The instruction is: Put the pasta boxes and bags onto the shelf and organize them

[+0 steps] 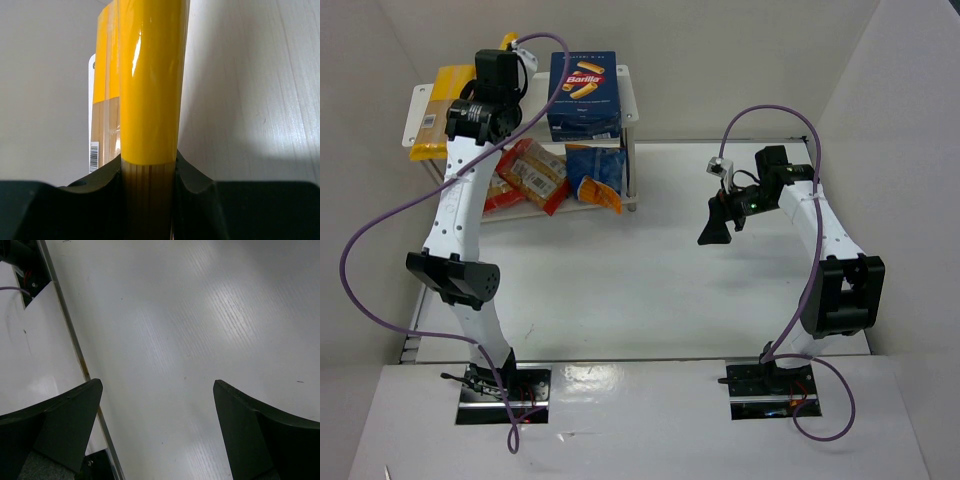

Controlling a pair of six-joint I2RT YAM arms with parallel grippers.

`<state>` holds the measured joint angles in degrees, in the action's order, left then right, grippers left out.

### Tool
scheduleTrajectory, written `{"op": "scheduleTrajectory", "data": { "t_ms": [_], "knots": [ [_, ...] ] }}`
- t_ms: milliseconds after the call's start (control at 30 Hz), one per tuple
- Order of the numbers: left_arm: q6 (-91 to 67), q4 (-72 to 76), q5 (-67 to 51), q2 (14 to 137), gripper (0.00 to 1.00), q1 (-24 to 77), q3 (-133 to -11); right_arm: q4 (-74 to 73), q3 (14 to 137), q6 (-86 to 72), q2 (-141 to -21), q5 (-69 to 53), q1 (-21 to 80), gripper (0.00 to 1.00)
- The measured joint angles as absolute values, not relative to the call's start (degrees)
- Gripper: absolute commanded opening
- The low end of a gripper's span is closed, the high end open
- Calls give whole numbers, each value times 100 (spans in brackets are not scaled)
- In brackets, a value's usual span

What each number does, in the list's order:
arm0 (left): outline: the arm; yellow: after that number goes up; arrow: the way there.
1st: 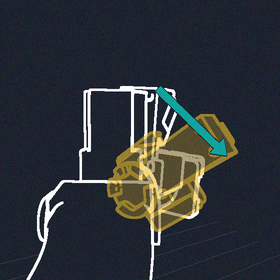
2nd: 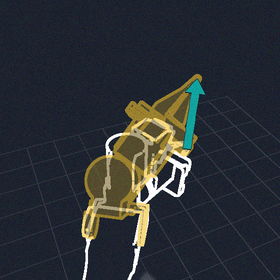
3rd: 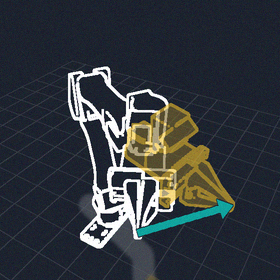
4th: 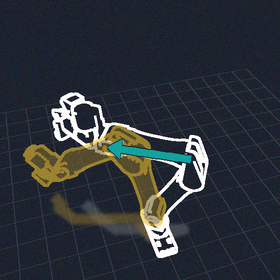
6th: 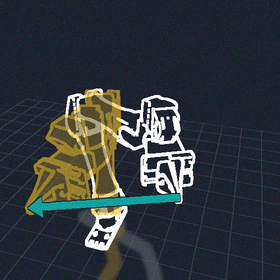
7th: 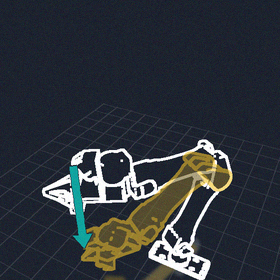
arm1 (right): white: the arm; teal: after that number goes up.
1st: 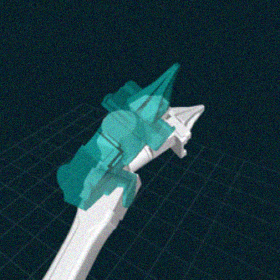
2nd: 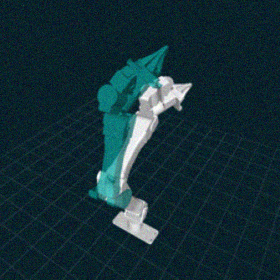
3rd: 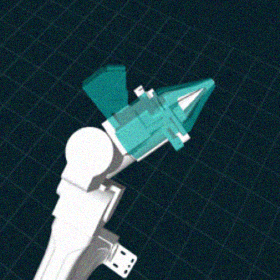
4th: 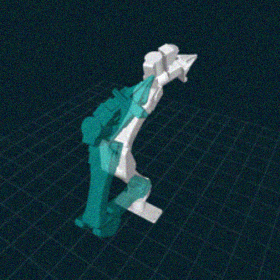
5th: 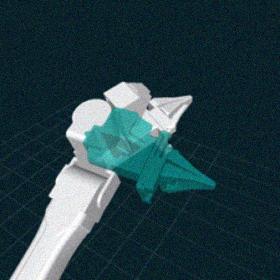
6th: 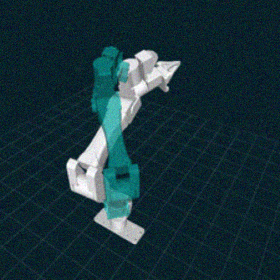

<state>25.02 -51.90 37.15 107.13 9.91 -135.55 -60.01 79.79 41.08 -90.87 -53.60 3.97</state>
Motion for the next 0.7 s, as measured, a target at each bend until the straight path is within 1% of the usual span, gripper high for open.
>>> {"op": "scheduleTrajectory", "data": {
  "t_ms": [100, 200, 233, 267, 367, 400, 633, 667, 700],
  "knots": [
    [2495, -5240, 3710, 10733, 2, 991, -13592, -6018, 7979, 4143, -9087, -5360, 397, 100],
    [2488, -5293, 3699, 10779, 8, 991, -13629, -6029, 7979, 4158, -9087, -5360, 395, 100],
    [2486, -5299, 3693, 10787, 8, 991, -13629, -6029, 7979, 4165, -9087, -5360, 397, 100],
    [2484, -5312, 3688, 10794, 11, 978, -13629, -6029, 7979, 4167, -9087, -5360, 395, 100],
    [2477, -5339, 3647, 10805, 13, 961, -13631, -6031, 7979, 4167, -9087, -5360, 397, 100],
    [2460, -5354, 3627, 10812, 17, 952, -13631, -6031, 7979, 4167, -9087, -5358, 395, 100],
    [2368, -5450, 3544, 10890, 28, 939, -13760, -6040, 7979, 4169, -9087, -5358, 397, 100],
    [2368, -5461, 3531, 10895, 33, 939, -13769, -6042, 7979, 4169, -9087, -5360, 395, 100],
    [2368, -5468, 3522, 10895, 35, 939, -13773, -6042, 7979, 4169, -9087, -5360, 397, 100]
  ]
}}
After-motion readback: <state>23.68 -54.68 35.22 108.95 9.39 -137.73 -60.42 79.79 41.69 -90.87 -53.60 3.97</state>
